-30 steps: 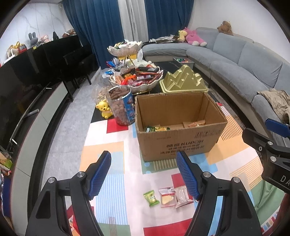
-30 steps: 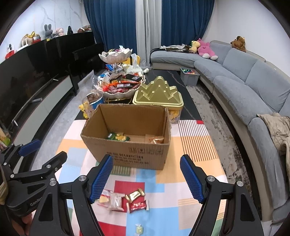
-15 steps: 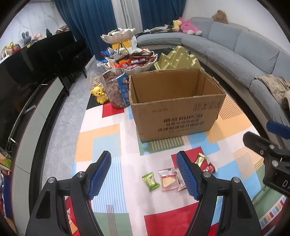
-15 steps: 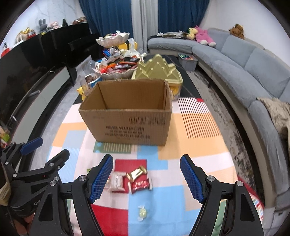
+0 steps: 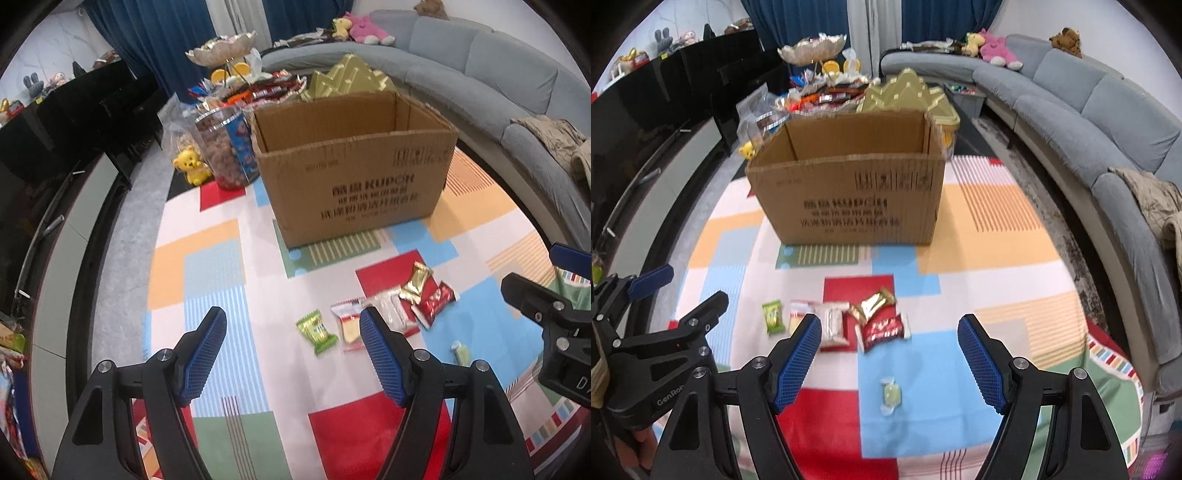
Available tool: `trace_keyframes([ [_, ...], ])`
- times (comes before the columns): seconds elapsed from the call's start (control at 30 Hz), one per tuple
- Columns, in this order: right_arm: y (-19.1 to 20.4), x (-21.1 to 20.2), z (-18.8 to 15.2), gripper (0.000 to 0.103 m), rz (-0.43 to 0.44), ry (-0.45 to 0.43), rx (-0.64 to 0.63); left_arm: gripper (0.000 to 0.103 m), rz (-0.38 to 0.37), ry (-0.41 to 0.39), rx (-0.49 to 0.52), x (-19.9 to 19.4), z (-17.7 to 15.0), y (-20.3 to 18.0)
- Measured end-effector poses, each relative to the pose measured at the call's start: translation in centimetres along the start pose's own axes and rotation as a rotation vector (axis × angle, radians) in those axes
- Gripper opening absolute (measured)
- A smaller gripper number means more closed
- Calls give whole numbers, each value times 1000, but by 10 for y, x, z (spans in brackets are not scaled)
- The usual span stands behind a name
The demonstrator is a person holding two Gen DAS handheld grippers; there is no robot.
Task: Organize snacks
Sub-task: 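Withdraw both tools from the box toward the remaining snacks on the mat, then lower the right tool onto the pale green wrapped candy while the left tool approaches the green cracker packet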
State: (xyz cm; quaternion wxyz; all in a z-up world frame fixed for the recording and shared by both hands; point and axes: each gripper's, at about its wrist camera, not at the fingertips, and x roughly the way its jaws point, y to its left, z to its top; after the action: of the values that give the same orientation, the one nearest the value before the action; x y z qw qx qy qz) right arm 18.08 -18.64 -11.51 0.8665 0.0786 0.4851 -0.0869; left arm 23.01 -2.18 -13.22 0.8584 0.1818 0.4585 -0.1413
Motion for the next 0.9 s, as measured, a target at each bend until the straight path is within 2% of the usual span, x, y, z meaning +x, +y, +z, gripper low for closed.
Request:
trace_keyframes([
  [0.37,-3,28,-23,77,25,127,30,74,-48,55,38,21,-7,-16],
  [0.67,-7,52,-35,77,26,199,31,74,-109,124,28,54,-8,-31],
  [0.9,-7,66,-41,77,35,242,27,73,-121,167,19,76,-9,-40],
])
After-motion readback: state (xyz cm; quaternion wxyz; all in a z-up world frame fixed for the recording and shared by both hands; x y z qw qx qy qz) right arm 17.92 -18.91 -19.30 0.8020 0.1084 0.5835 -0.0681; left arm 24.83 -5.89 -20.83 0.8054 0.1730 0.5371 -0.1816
